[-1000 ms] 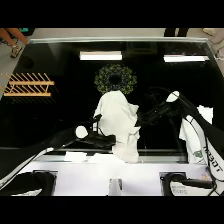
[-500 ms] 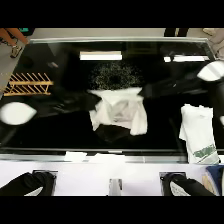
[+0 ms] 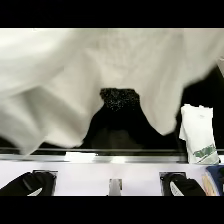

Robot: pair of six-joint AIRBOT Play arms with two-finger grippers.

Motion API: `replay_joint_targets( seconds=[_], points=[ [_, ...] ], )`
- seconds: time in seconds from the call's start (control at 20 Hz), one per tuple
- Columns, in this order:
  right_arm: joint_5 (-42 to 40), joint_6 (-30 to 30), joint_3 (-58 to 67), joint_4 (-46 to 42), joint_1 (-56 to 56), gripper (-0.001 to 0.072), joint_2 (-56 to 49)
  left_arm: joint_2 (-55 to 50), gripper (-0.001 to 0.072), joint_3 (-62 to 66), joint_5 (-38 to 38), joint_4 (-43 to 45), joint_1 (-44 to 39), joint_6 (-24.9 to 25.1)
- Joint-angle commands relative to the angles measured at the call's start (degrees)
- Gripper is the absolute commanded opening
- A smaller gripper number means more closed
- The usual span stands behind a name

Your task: Fold the shirts.

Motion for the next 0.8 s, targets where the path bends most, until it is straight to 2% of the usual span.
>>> replay_joint_targets(
  seconds=[0.0,0.15,0.3,0.4,0.55,0.7,0.75],
  points=[
    [0.76,4.76,2.08,-9.16,-0.04,0.0035,1.92,-0.37,0.0038,2.56,-1.84,5.64,-1.09,2.03],
    [12.04,6.34,1.86,-17.11,-0.04,0.0035,-3.41,-3.69,0.0038,2.40,-8.09,17.49,0.57,-3.50],
    [22.43,5.81,0.52,-18.23,-0.04,0.0035,-13.25,-9.31,0.0039,-0.26,-16.55,25.92,5.55,-8.37],
    [24.55,4.24,0.17,-18.29,-0.04,0.0035,-22.53,-13.94,0.0039,-4.52,-17.99,26.10,10.40,-9.33],
    [21.62,5.64,0.17,-18.16,-0.04,0.0035,-36.59,-21.27,0.0040,-11.19,-17.92,26.05,15.76,-12.98],
    [23.12,14.73,0.17,-17.29,-0.04,0.0035,-48.33,-29.00,0.0041,-15.89,-17.99,23.32,17.99,-18.75],
    [24.26,16.83,0.17,-16.35,-0.04,0.0035,-50.82,-31.56,0.0041,-16.13,-18.12,20.33,17.90,-18.88]
  ],
)
